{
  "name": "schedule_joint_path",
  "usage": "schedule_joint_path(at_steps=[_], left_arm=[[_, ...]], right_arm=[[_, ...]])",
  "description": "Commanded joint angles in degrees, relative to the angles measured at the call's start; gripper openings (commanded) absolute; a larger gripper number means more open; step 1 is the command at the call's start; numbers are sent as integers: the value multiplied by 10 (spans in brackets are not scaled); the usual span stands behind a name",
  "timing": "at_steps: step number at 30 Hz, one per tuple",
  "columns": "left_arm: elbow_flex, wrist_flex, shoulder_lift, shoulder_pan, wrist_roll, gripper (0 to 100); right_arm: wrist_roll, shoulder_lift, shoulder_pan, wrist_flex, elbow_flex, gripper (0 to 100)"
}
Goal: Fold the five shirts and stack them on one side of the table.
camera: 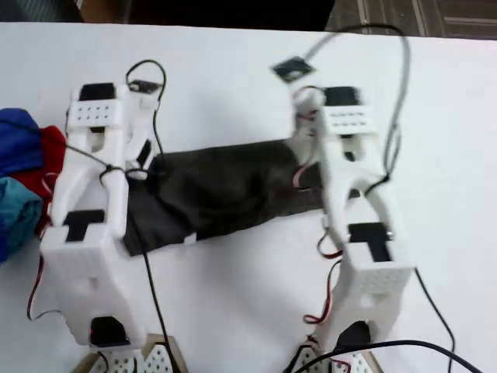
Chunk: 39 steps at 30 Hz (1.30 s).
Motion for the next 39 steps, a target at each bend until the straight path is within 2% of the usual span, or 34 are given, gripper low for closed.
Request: schedule_joint_path(at_steps=[1,7,14,18,24,30,34,37,39], left_arm=[[65,-3,-100,-3,-5,180],[269,-153,-136,-4,-4,180],[377,-258,-135,-4,-2,180],[370,-253,-143,-3,-1,180],[354,-200,-214,-6,-4,177],[357,-199,-331,-65,0,181],[362,-216,-330,-116,-4,204],[368,-215,-286,-136,-4,261],[366,-215,-241,-144,-9,268]], right_arm=[[25,-39,48,-41,36,21],[27,-39,55,-128,145,21],[62,-44,56,-182,219,21],[62,-69,56,-181,210,21],[62,-192,58,-130,212,21],[64,-302,73,-94,251,25],[69,-314,119,-119,340,69],[85,-314,176,-171,412,149],[97,-316,205,-214,461,158]])
